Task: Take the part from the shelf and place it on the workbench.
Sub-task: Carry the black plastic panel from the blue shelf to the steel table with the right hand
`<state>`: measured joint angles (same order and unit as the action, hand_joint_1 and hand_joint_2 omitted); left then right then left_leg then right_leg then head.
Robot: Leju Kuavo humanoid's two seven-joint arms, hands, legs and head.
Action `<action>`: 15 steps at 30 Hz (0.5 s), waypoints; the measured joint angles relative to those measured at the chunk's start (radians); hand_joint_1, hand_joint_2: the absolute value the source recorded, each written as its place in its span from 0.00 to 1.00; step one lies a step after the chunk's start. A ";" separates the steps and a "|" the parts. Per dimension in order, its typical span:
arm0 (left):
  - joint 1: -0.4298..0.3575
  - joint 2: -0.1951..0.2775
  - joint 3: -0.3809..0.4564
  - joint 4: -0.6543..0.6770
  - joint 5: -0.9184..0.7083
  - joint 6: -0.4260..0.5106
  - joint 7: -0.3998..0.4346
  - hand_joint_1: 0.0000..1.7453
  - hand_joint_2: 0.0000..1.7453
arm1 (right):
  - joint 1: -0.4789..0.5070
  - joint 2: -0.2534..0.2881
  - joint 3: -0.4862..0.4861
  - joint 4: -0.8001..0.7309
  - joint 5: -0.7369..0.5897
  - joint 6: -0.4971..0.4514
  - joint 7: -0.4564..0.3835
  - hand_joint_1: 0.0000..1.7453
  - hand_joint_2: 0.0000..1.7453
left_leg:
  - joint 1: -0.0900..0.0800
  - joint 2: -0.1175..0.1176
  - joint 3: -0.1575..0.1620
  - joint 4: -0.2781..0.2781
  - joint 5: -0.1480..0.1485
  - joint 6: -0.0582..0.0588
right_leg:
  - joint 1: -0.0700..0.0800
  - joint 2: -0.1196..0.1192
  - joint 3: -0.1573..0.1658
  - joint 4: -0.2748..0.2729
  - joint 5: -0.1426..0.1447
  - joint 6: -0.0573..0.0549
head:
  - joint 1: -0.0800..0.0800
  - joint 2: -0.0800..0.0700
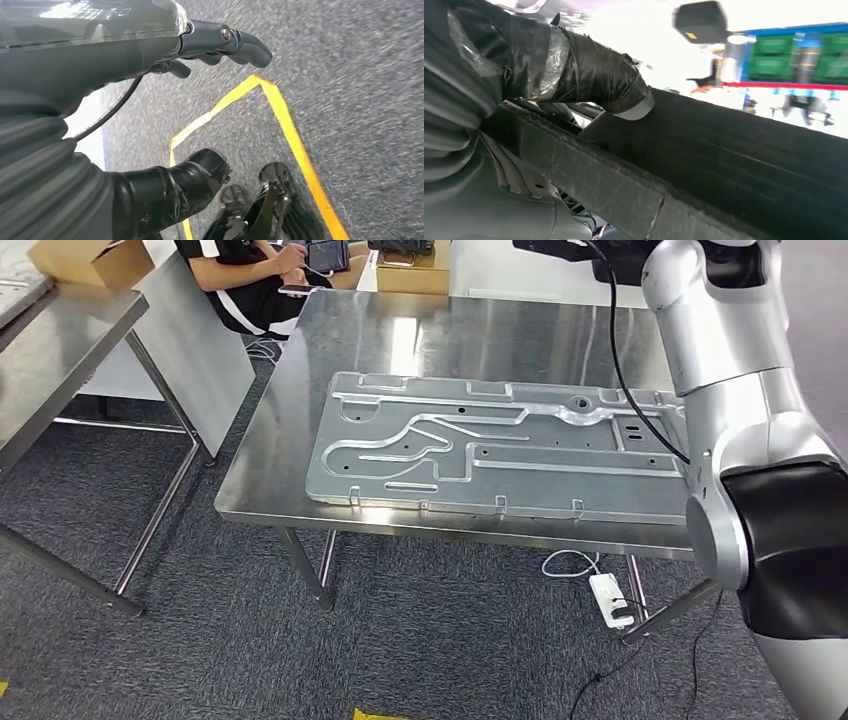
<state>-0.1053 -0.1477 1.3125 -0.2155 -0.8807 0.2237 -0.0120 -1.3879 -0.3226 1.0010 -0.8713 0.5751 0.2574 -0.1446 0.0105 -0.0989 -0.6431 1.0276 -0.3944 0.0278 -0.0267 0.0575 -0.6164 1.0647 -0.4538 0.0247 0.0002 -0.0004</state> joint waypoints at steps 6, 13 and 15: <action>0.003 0.001 0.001 0.000 -0.001 0.004 -0.002 0.00 1.00 | 0.032 -0.011 -0.015 -0.003 -0.006 -0.016 -0.015 1.00 1.00 | -0.002 0.028 -0.039 0.047 -0.024 -0.030 | -0.004 -0.034 0.019 -0.040 0.014 -0.028 | -0.001 0.000; 0.002 0.001 0.001 0.000 -0.002 0.002 -0.012 0.00 1.00 | 0.128 -0.041 -0.044 -0.009 -0.017 0.006 -0.062 1.00 1.00 | 0.001 0.096 -0.077 0.168 -0.058 -0.030 | 0.004 -0.080 0.022 -0.040 0.011 -0.034 | -0.001 0.000; 0.001 0.003 0.001 0.000 -0.001 0.002 -0.015 0.00 1.00 | 0.139 -0.047 -0.044 -0.002 -0.017 0.017 -0.066 1.00 1.00 | -0.005 0.103 -0.008 0.042 -0.022 -0.017 | 0.008 -0.086 0.020 -0.036 0.008 -0.027 | -0.001 0.000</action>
<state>-0.1042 -0.1451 1.3131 -0.2155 -0.8815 0.2262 -0.0271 -1.2492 -0.3697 0.9568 -0.8737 0.5578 0.2745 -0.2103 0.0059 0.0046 -0.6510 1.0700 -0.4159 0.0105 -0.0186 -0.0282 -0.5962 1.0287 -0.4460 -0.0026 -0.0007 -0.0004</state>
